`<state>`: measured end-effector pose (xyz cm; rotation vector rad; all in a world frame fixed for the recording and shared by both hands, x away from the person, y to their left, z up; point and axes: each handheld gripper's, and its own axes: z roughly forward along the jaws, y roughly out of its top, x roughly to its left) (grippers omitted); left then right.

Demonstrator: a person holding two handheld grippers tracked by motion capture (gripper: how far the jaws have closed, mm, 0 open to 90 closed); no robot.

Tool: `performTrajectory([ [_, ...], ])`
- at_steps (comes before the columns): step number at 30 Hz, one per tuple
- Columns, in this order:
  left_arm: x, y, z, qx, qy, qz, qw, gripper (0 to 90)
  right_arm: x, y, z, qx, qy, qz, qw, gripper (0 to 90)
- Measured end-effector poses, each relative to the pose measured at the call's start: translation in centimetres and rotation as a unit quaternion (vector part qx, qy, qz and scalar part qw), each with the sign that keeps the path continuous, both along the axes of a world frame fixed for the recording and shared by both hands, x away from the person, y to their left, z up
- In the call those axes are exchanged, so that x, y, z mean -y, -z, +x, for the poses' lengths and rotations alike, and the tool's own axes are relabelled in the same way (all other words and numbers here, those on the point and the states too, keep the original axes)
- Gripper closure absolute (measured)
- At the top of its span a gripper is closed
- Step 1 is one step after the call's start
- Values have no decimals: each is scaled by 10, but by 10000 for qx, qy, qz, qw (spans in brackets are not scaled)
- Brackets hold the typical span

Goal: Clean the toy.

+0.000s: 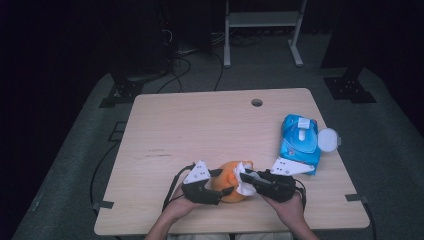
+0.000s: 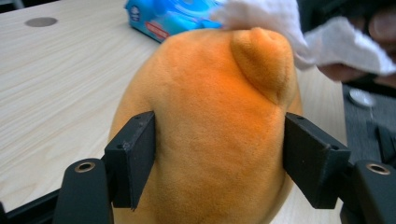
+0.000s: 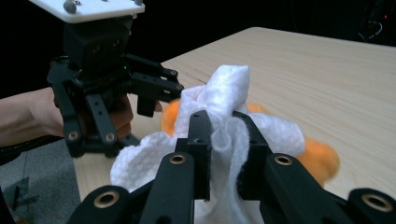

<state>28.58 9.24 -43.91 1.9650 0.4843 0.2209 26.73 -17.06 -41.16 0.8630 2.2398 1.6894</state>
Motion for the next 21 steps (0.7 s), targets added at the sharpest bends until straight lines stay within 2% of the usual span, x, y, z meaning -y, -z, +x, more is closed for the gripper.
performTrajectory([
  [1, 2, -1, -2, 28, 60, 61, 10000, 307, -1, -1, 1, 46, -11, -16, 10000, 781],
  [3, 5, -1, -5, 134, 148, 165, 9997, 309, 7, 4, 7, -70, 117, 68, 9999, 779],
  [5, 5, -1, -5, 132, 64, 104, 9998, 308, 15, 9, 11, -159, 278, 109, 9994, 779],
  [8, 2, -1, -2, 66, -138, -42, 9999, 305, 27, 18, 14, -303, 539, -1, 9981, 780],
  [10, 3, 1, 0, -3, -196, -109, 9997, 302, 26, 19, 10, -321, 520, -7, 9981, 782],
  [11, 4, 2, -1, -6, -196, -95, 9998, 302, 21, 16, 5, -249, 423, -5, 9988, 782],
  [13, 8, 2, -3, 54, -114, -29, 9999, 309, 11, 7, 0, -76, 203, 48, 9998, 781],
  [16, 14, 1, -6, 154, -11, 89, 9998, 313, 4, -2, 2, 89, 107, 42, 9999, 780],
  [18, 13, 0, -7, 182, 59, 64, 9998, 296, 9, 1, 8, 15, 208, 37, 9998, 780],
  [21, 11, -3, -5, 266, 146, -51, 9995, 205, 25, 15, 15, -231, 447, 82, 9987, 780],
])
